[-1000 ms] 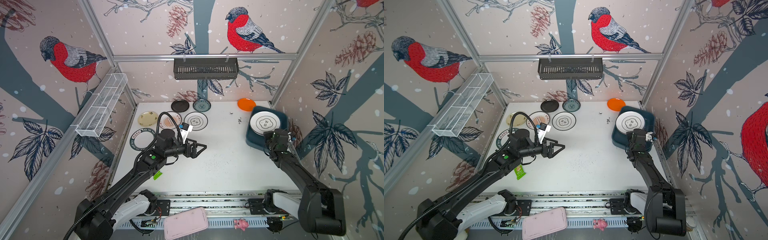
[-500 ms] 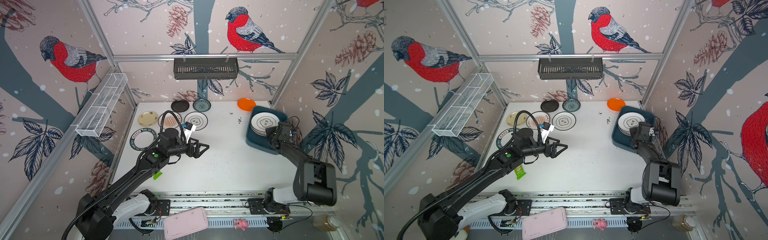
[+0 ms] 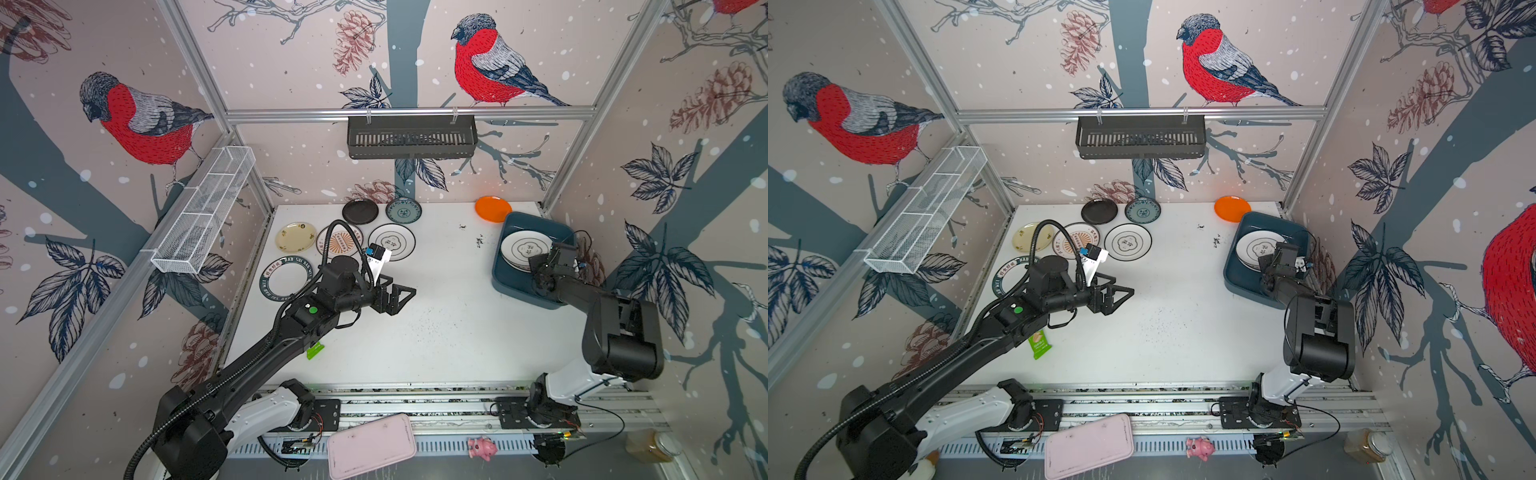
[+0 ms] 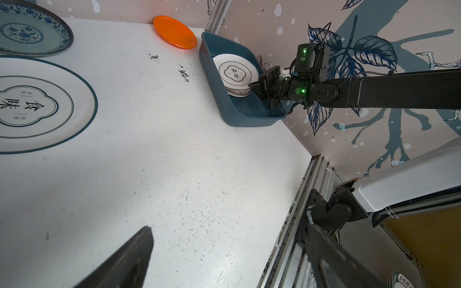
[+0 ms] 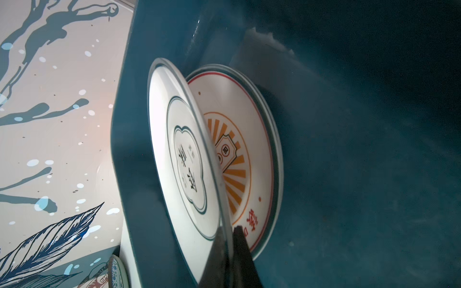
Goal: Place the plates into the plastic bin on the countertop
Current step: 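Open the right gripper to release the white plate in the bin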
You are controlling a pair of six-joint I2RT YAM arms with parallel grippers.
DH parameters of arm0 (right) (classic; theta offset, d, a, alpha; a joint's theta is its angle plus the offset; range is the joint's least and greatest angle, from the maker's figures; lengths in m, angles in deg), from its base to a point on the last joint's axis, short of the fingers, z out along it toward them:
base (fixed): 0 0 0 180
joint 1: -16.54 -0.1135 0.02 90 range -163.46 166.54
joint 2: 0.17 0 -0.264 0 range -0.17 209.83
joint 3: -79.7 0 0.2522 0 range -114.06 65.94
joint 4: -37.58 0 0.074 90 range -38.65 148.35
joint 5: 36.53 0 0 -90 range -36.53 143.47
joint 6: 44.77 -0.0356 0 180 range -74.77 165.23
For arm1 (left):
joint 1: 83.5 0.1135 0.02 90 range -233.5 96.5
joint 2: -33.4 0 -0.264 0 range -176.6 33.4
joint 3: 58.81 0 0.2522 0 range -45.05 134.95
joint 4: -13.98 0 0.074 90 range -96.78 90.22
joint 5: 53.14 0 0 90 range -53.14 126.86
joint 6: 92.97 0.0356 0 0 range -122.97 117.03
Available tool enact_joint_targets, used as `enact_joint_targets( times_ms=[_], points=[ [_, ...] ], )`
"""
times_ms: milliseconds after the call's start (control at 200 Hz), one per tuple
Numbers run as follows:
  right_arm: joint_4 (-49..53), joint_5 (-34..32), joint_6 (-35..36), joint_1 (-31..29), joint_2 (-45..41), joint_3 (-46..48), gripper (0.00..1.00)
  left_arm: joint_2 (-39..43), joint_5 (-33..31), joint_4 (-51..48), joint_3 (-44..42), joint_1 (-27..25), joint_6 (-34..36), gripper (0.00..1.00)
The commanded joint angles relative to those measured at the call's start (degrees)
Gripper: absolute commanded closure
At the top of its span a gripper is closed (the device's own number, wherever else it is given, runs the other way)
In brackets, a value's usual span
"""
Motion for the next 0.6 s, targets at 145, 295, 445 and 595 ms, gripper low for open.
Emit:
enact_joint_targets(
  times_ms=[145,295,445,595],
  points=[
    [-2.6,0.2,0.9,0.1,2.8,-1.3,0.96,-0.2,-3.1,-0.3,0.1,0.0,1.4,0.04],
    [-2.8,0.8,1.1,0.1,3.4,-1.5,0.93,-0.2,-3.6,-0.1,0.2,0.0,1.3,0.04],
    [-2.4,1.0,1.2,0.2,3.0,-1.5,0.88,0.1,-4.1,-0.5,0.1,0.0,1.4,0.04],
    [-1.5,1.7,1.4,0.1,2.5,-1.9,0.81,0.6,-4.3,-0.5,-0.2,0.0,1.2,0.04]
  ],
)
